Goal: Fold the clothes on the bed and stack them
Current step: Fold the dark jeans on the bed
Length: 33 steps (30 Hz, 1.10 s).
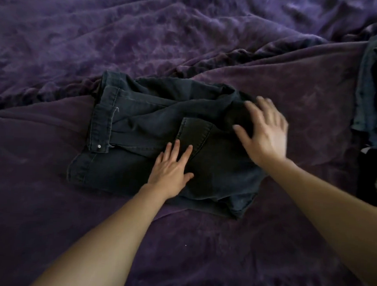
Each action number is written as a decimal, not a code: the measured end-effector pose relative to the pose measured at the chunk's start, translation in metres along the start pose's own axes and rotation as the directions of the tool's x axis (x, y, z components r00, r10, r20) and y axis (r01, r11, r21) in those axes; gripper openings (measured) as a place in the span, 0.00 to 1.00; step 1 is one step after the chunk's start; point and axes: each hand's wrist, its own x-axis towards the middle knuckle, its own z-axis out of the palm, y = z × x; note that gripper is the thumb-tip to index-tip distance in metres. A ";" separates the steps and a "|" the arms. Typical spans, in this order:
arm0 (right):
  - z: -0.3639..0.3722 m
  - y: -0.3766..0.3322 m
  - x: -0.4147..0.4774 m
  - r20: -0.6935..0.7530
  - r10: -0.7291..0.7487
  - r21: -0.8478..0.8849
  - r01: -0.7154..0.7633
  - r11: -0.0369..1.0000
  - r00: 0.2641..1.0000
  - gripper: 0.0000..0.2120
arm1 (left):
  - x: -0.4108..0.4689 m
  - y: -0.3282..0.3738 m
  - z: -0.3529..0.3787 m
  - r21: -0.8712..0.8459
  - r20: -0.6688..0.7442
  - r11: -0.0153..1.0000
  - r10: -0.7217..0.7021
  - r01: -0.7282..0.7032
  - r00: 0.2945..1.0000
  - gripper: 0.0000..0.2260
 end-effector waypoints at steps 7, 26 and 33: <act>0.008 0.013 -0.087 0.448 0.520 0.639 -0.668 0.382 0.727 0.38 | 0.005 0.001 0.010 0.070 0.044 0.998 -0.005 0.002 0.999 0.31; 0.000 -0.347 -0.007 0.507 0.007 0.284 -0.175 0.943 0.862 0.31 | -0.149 -0.223 -0.026 -0.951 -0.166 0.301 -0.676 0.064 0.718 0.12; 0.056 -0.338 0.001 0.172 -0.148 0.362 0.078 0.929 0.974 0.19 | -0.148 -0.235 -0.044 -0.746 -0.545 0.666 -0.596 -0.016 0.590 0.14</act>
